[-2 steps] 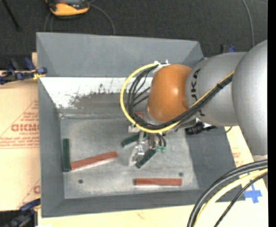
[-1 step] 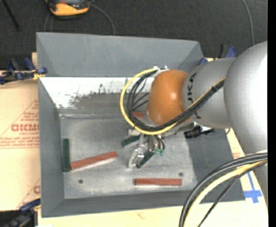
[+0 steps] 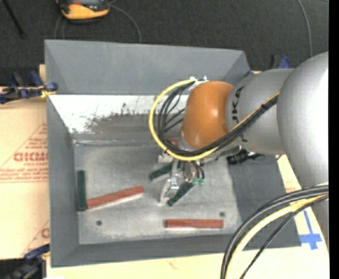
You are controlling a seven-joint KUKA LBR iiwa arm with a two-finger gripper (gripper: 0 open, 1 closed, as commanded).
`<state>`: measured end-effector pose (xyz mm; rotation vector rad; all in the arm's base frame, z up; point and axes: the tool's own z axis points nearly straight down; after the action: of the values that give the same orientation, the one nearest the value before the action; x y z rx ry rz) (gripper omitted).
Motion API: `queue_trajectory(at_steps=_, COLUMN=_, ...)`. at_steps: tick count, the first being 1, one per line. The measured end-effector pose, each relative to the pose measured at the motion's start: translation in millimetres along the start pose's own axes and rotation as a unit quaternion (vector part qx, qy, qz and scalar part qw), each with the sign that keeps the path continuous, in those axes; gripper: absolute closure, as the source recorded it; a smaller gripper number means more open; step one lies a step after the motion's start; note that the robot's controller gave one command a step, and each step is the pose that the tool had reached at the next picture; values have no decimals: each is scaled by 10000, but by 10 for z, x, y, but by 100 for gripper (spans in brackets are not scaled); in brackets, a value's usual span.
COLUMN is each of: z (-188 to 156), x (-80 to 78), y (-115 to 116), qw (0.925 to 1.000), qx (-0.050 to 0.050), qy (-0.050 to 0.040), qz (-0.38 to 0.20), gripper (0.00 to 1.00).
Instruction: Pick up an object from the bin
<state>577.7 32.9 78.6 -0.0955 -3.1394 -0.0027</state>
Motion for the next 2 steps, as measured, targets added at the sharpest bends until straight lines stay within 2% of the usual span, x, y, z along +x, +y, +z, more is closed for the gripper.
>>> queue_trajectory(at_steps=1, z=-31, x=-709, y=-324, qw=9966, qx=-48, qy=-23, qz=-826, gripper=100)
queue_trajectory(at_steps=2, z=-33, x=-712, y=-327, qw=9966, qx=-42, qy=-36, qz=-826, gripper=100)
